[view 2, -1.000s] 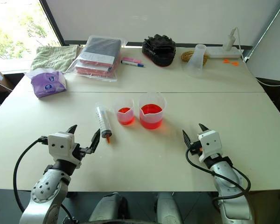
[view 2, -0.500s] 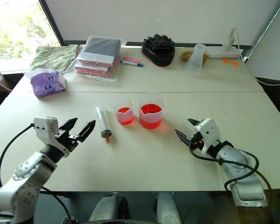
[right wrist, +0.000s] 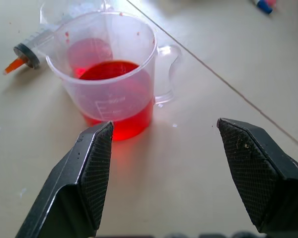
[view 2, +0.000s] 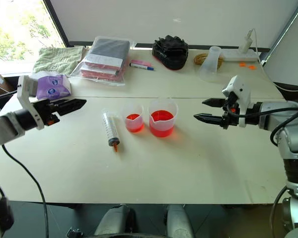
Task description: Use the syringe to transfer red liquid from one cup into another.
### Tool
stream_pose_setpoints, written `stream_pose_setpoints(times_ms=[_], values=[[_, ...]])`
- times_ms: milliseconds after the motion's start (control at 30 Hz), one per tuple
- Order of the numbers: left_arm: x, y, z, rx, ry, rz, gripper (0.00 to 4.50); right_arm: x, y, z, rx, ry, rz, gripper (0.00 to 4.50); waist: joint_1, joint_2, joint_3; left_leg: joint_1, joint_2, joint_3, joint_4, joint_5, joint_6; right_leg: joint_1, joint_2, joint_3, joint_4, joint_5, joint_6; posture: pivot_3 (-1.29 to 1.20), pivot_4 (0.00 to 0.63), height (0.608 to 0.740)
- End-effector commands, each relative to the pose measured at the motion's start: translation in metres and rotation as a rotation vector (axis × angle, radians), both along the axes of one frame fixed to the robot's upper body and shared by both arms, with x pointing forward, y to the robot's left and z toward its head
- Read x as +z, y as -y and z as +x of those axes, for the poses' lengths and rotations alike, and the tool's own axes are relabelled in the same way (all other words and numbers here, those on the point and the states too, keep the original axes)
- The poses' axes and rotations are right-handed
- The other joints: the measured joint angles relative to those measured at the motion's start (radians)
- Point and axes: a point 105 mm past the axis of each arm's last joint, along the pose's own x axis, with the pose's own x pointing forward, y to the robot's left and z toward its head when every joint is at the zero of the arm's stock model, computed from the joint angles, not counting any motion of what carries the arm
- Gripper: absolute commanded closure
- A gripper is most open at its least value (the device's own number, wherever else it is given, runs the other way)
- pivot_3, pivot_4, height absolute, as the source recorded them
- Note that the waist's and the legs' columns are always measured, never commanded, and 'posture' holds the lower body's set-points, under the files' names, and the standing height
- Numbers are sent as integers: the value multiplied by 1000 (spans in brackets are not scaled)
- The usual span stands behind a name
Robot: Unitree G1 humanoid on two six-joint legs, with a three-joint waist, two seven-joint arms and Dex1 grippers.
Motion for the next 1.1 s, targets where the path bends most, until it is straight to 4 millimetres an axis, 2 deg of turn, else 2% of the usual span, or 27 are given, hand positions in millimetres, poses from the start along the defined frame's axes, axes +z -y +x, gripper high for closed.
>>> stream_pose_setpoints(times_ms=[33, 100, 167, 267, 333, 433, 667, 800, 967, 1100], values=[[-11, 1, 20, 117, -178, 15, 32, 23, -3, 3, 25, 58, -10, 1014, 0, 0, 0, 0, 0, 0, 0, 0, 0, 0, 0, 0, 0, 0, 0, 0, 150, 740], [-20, 1, 32, 215, -305, 71, 32, 36, -6, 7, 35, 99, -15, 1014, 1, -1, 1, -1, -1, 0, 0, 0, 0, -1, 0, 0, 0, 0, 0, 0, 150, 740], [-25, 8, 41, 235, -385, 106, 32, 45, -10, 8, 52, 118, -15, 1014, 1, -2, 1, -2, -3, 0, 0, 0, -1, -2, 0, 0, 1, 0, 0, 0, 150, 740], [-29, 21, 51, 278, -453, 164, 32, 60, -20, 6, 92, 119, 19, 1014, -1, -3, 2, -2, -1, 0, -1, 1, -3, -4, -2, 0, 1, 0, 1, 0, 150, 740], [-30, 35, 55, 254, -484, 176, 32, 70, -27, 2, 127, 99, 70, 1014, 2, -3, 2, -3, -1, 0, -1, 4, -7, -5, -2, 0, 2, 0, 1, 0, 150, 740], [-32, 46, 58, 285, -535, 227, 32, 78, -36, -7, 184, 67, 86, 1014, 3, -3, 2, -4, -1, 0, -1, 4, -8, -5, -3, 0, 2, 0, 1, 0, 150, 740], [-28, 72, 54, 252, -562, 277, 32, 79, -44, -8, 206, 68, 68, 1014, 3, -3, 2, -6, -1, 0, -1, 5, -11, -7, -5, 0, 2, 0, 1, 0, 150, 740], [-43, 81, 50, 285, -638, 297, 32, 77, -43, -7, 203, 80, 56, 1014, 6, -3, 2, -7, -2, -1, -1, 6, -13, -8, -5, -1, 2, 0, 1, 0, 150, 740], [-47, 95, 36, 328, -681, 260, 32, 76, -42, -6, 201, 84, 58, 1014, 6, -3, 2, -13, -2, -1, 0, 8, -16, -15, -8, 1, 4, 1, 1, 0, 150, 740], [-54, 94, 32, 381, -683, 265, 32, 76, -41, -7, 199, 86, 60, 1014, 8, -3, 2, -16, -3, -1, 0, 10, -20, -19, -7, 0, 5, 1, 1, 0, 150, 740]])
